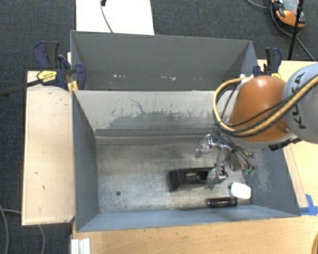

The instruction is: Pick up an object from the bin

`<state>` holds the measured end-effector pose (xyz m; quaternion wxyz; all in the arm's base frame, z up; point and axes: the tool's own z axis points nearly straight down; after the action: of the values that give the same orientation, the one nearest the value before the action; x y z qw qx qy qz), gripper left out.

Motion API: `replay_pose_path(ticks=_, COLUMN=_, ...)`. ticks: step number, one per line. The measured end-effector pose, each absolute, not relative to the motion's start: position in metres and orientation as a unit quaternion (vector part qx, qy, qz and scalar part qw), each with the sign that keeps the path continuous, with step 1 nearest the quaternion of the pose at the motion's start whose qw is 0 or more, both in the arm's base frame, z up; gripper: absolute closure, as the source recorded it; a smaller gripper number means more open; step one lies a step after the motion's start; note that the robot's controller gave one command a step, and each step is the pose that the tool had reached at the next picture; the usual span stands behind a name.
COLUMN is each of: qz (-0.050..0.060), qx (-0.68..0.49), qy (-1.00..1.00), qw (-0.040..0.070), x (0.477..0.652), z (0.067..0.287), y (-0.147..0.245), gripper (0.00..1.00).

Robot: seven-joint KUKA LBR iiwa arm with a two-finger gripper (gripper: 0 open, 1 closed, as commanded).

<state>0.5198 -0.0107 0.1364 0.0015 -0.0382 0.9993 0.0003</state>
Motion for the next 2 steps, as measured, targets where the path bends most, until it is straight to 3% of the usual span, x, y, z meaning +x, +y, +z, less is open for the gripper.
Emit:
replay_pose_path(ticks=1, qz=0.000, qx=-0.025, qy=1.000, qw=0.003, x=0.5187, z=0.0769, y=0.0010, gripper=0.00)
replay_pose_path(ticks=2, qz=0.004, qx=-0.025, qy=1.000, qw=-0.006, x=0.5188, z=0.0721, y=-0.0055, gripper=1.00)
